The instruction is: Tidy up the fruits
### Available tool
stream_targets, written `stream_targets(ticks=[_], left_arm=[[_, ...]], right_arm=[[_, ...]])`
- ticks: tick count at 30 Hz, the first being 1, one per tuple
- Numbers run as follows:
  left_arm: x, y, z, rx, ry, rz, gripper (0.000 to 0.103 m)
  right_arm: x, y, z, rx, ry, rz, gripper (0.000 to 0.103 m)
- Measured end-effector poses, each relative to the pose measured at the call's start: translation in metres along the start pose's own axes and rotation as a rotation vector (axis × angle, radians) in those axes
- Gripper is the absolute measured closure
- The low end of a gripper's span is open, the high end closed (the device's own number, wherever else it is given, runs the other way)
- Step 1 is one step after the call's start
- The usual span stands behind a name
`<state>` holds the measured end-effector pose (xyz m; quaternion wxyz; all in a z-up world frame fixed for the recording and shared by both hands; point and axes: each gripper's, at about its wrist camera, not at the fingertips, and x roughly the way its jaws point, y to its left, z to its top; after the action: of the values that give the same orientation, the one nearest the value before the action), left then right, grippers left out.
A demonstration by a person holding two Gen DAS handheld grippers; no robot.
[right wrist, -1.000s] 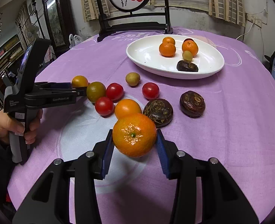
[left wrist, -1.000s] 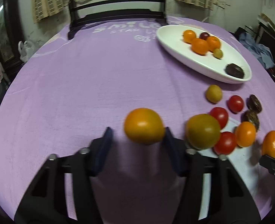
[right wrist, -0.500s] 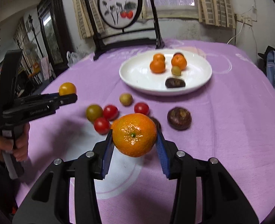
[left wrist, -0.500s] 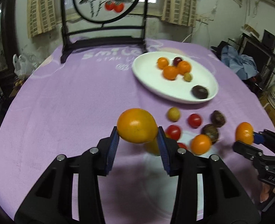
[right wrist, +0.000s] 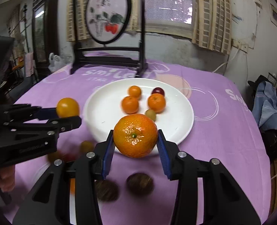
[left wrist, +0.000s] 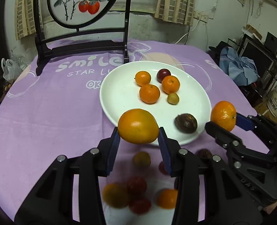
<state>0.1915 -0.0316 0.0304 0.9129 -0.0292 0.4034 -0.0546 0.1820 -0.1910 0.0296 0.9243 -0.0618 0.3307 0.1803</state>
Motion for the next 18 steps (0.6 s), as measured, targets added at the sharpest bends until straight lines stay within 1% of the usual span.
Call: stream_targets(ticks=[1, 4, 8, 10, 11, 12, 13, 16, 18], left_arm=[[0.006, -0.001, 0.003, -0.001, 0.006, 0.006, 0.061], [0.027, -0.001, 0.008, -0.021, 0.047, 0.009, 0.061], [0.043, -0.001, 0.012, -0.029, 0.061, 0.014, 0.060], [0.046, 0.000, 0.014, -0.052, 0.055, -0.001, 0.043], [0.044, 0.002, 0.014, -0.068, 0.036, 0.002, 0.038], [0.041, 0.002, 0.015, -0.075, 0.019, 0.006, 0.037], [0.038, 0.002, 0.015, -0.074, 0.011, 0.006, 0.036], [0.027, 0.001, 0.013, -0.054, -0.003, 0.011, 0.033], [0.017, 0.001, 0.008, -0.034, -0.017, 0.024, 0.029]], right_arm=[[0.013, -0.004, 0.001, 0.012, 0.017, -0.010, 0.059], [0.032, -0.012, 0.000, 0.031, 0.045, -0.017, 0.059], [0.049, -0.026, 0.003, 0.095, 0.067, 0.016, 0.058], [0.053, -0.033, 0.004, 0.134, 0.069, 0.050, 0.052], [0.053, -0.037, 0.004, 0.158, 0.060, 0.055, 0.045], [0.052, -0.039, 0.004, 0.171, 0.052, 0.054, 0.038], [0.048, -0.043, 0.004, 0.194, 0.035, 0.065, 0.038], [0.040, -0.048, 0.002, 0.216, 0.037, 0.066, 0.038], [0.032, -0.049, -0.002, 0.216, 0.041, 0.067, 0.038]])
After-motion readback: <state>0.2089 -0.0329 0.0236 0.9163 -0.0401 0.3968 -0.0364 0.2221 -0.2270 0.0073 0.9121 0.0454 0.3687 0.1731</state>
